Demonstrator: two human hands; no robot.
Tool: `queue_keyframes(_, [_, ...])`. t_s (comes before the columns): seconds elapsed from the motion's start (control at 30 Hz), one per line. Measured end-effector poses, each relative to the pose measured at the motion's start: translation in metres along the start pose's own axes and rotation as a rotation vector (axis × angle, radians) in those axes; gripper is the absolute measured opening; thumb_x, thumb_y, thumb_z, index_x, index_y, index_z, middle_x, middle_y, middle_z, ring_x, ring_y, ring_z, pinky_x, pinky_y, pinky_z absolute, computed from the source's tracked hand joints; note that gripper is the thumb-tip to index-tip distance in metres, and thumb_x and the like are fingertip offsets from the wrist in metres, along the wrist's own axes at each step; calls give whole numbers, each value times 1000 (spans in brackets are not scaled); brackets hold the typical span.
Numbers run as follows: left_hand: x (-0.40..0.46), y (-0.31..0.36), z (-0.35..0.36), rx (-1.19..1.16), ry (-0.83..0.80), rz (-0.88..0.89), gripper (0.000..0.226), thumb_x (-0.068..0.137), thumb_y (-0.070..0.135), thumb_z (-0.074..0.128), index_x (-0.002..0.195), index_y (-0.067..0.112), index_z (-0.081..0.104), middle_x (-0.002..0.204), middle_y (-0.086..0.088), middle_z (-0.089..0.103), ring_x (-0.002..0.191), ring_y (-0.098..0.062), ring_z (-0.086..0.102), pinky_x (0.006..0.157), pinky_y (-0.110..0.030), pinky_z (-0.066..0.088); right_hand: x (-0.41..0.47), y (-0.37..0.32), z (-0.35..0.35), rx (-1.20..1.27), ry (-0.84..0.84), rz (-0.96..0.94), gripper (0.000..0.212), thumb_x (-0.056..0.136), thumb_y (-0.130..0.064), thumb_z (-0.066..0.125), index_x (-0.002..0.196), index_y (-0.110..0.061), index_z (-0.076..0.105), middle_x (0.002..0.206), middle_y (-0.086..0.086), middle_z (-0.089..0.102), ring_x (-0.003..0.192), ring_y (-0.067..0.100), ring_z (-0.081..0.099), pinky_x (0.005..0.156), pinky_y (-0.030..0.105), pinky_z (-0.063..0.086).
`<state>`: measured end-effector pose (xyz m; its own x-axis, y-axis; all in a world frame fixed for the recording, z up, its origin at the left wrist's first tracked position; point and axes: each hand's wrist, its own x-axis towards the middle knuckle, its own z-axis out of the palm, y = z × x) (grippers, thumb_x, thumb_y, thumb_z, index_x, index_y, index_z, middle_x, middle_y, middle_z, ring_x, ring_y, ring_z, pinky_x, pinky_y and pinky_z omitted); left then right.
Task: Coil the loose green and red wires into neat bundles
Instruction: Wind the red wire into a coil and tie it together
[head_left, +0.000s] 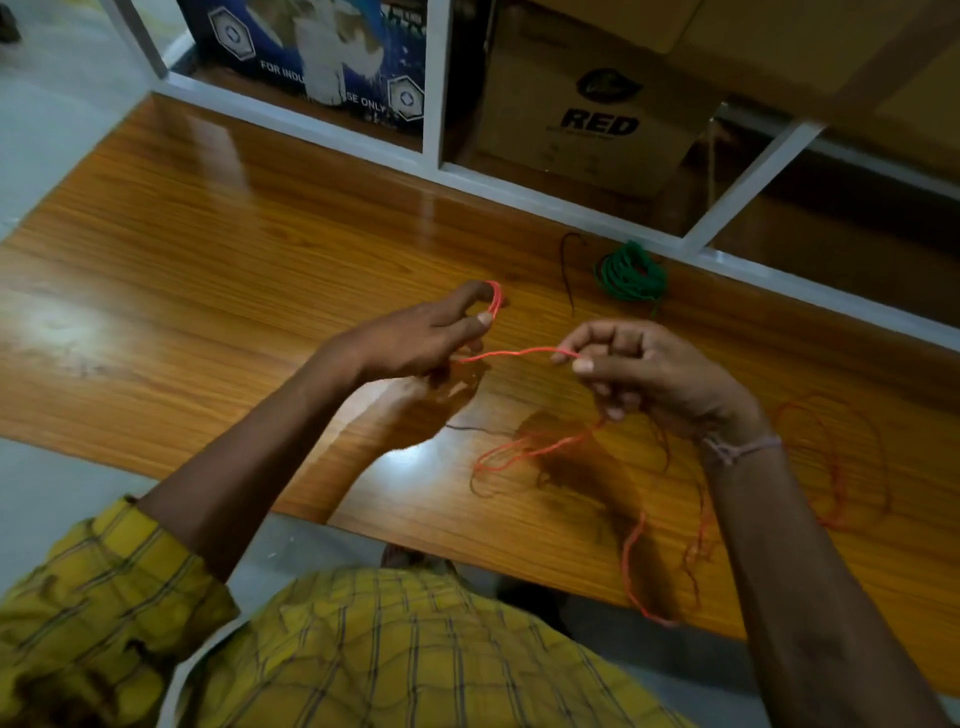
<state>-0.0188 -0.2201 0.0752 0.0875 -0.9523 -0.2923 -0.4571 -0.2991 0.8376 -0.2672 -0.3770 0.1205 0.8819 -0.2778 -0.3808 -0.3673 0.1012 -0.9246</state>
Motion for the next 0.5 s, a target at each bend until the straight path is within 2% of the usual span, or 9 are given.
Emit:
queue_keyframes(0.1, [-7,2,2,-363,-225,-63,33,114,45,39,147,41,44,123,-17,72,55,-9,55,49,-22,43,11,-4,-8,-45,66,-71,14,95,-10,68,106,-3,73,76,3,59,64,17,44,60,27,45])
queue_keyframes(0.2, [-12,4,3,-623,-415,-50,38,115,40,35,151,31,45,121,-26,68,48,-9,43,43,-20,25,23,-5,-7,-195,191,-157,9,101,-9,66,103,-9,74,84,-2,67,75,17,53,66,26,47])
queue_keyframes(0.3, [-17,4,5,-887,-569,11,43,116,35,27,156,23,41,115,-28,61,44,-6,41,40,-23,16,37,3,-1,-333,265,-236,14,103,-19,67,109,-10,77,96,15,71,82,20,58,70,28,49])
queue_keyframes(0.4, [-18,4,7,-1079,-573,88,48,116,34,22,162,23,32,121,-29,58,44,-4,44,38,-20,15,50,19,10,-299,314,-251,20,105,-19,64,112,-4,76,92,26,67,79,22,59,69,31,50])
queue_keyframes(0.5, [-16,5,8,-1196,-507,124,51,117,34,19,165,21,31,129,-29,58,48,-6,48,39,-19,19,58,36,28,-273,322,-213,28,108,-22,59,106,2,73,76,10,60,68,13,55,62,25,44])
